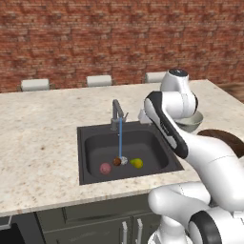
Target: Pick the pears from the sink and place them in one bowl. Place the onion in the other bowl. Then turn off the sink faucet.
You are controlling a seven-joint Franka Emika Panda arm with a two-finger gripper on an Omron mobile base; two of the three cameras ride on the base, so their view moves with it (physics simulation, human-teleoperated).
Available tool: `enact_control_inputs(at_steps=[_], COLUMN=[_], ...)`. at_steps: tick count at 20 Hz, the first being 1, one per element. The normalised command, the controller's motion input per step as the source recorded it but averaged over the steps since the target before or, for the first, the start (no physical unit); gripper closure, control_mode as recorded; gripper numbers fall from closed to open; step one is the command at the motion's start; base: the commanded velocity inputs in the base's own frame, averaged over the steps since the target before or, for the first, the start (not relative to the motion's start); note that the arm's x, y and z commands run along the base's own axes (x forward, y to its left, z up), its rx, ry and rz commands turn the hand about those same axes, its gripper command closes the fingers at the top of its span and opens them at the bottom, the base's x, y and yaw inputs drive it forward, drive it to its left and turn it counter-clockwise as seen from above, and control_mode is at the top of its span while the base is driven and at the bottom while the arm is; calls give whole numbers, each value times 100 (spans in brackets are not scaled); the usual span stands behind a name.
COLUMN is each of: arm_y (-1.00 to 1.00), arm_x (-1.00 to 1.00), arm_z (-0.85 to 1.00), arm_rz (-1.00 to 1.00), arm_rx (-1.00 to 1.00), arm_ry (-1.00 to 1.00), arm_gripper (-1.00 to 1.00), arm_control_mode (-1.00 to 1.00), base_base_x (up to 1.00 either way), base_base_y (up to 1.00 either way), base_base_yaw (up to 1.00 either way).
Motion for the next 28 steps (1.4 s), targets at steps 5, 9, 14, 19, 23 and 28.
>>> enact_control_inputs(at_steps=[5,9,14,19,23,28], arm_y=[6,0,0,0,0,0], arm_x=[0,0,6,10,15,19], arm_z=[-34,-28,-31,-27,-34,-40], arm_rz=[0,2,1,0,0,0], arm_rx=[0,0,0,0,0,0], arm_ry=[1,2,2,2,1,0], arm_gripper=[-100,-100,-100,-100,-100,-100], arm_control_mode=[-100,-100,-100,-100,-100,-100], base_base_x=[0,0,0,0,0,0], base_base_y=[0,0,0,0,0,0], base_base_yaw=[0,0,0,0,0,0])
